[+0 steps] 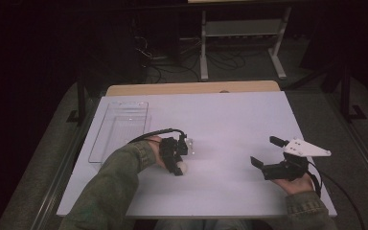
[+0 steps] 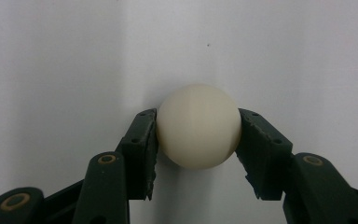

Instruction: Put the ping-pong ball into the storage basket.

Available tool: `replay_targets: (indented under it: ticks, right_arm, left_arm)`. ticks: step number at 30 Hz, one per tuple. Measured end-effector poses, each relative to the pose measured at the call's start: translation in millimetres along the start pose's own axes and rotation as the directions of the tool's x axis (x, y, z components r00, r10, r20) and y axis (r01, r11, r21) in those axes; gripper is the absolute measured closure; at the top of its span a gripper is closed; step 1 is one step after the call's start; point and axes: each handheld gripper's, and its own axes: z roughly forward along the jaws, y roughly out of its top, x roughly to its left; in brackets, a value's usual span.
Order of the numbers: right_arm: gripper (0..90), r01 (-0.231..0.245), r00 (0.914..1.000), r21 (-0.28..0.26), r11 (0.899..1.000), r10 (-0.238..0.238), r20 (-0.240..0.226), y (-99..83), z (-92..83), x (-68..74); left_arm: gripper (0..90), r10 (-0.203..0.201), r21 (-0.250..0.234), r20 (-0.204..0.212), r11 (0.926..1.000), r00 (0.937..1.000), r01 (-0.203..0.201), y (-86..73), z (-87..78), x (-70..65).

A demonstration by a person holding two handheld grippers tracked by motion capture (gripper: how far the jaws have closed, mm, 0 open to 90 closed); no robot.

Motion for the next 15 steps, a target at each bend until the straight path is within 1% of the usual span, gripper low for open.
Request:
replay_targets:
  ticks: [3,8,10,15]
  right_arm:
    - [0.0,0.0,1.0,0.002,1.0,0.0,-0.001,-0.1,0.0,0.0]
    - [0.0,0.002,1.0,0.006,1.0,-0.002,-0.004,-0.3,0.8,0.5]
    - [0.0,0.001,1.0,0.006,1.0,-0.001,-0.004,-0.2,0.7,0.5]
    - [0.0,0.001,1.0,0.005,1.0,-0.001,-0.003,-0.2,0.3,0.3]
  left_arm:
    - [49.9,0.006,0.003,-0.012,1.0,0.9999,-0.006,1.0,-0.2,-0.3]
    - [50.2,0.02,0.012,-0.003,0.9997,0.9998,-0.02,3.7,-0.7,-0.1]
    - [50.2,0.016,0.008,0.002,0.9998,0.9999,-0.016,4.6,-0.9,-0.6]
    - [50.4,0.025,0.012,0.0,0.9996,0.9997,-0.025,4.7,-2.7,-1.0]
